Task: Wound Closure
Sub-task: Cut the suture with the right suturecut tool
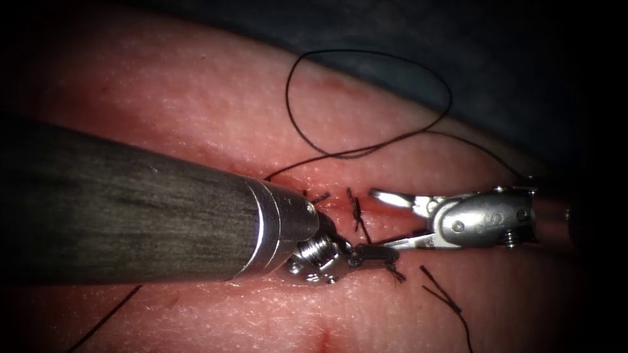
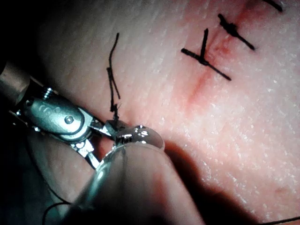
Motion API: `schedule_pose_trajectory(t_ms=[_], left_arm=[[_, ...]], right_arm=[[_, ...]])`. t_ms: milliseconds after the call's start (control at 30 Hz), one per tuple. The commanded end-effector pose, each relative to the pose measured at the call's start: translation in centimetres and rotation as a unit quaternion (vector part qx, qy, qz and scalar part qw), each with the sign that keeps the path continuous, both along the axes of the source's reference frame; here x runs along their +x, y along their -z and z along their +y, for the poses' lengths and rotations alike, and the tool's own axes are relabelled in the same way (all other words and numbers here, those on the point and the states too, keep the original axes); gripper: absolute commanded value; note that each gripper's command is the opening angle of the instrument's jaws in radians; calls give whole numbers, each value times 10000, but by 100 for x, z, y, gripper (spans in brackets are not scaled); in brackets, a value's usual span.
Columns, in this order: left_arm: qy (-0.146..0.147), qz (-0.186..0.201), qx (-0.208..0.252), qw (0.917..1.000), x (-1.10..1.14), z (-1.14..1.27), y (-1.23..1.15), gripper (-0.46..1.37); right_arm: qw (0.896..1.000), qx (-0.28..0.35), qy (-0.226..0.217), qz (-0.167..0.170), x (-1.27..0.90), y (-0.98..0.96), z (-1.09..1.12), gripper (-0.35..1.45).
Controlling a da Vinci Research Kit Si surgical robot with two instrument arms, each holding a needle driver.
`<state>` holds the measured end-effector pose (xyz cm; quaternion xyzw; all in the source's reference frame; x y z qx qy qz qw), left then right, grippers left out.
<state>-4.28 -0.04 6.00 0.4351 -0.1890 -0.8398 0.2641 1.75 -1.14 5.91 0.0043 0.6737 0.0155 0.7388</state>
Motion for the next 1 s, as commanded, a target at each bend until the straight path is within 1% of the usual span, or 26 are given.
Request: schedule_pose_trajectory(t_ms=[33, 300, 467, 667, 1000], left_arm=[[9, 3, 30, 10000, 0, 0, 0, -35], [26, -1, 54, 10000, 0, 0, 0, -35], [55, -15, 73, 10000, 0, 0, 1, -35], [62, -11, 73, 10000, -1, -1, 2, -35], [83, -13, 95, 9999, -3, -1, 1, -35]], right_arm=[[10000, -9, 11, 66, 2, 0, 0, 94], [9999, -57, -64, 147, 17, 3, -5, 95], [9998, -79, 10, 207, 26, 0, -9, 95], [9998, -93, -1, 203, 36, -2, -11, 96], [9997, -100, -17, 237, 49, 0, -16, 95]])
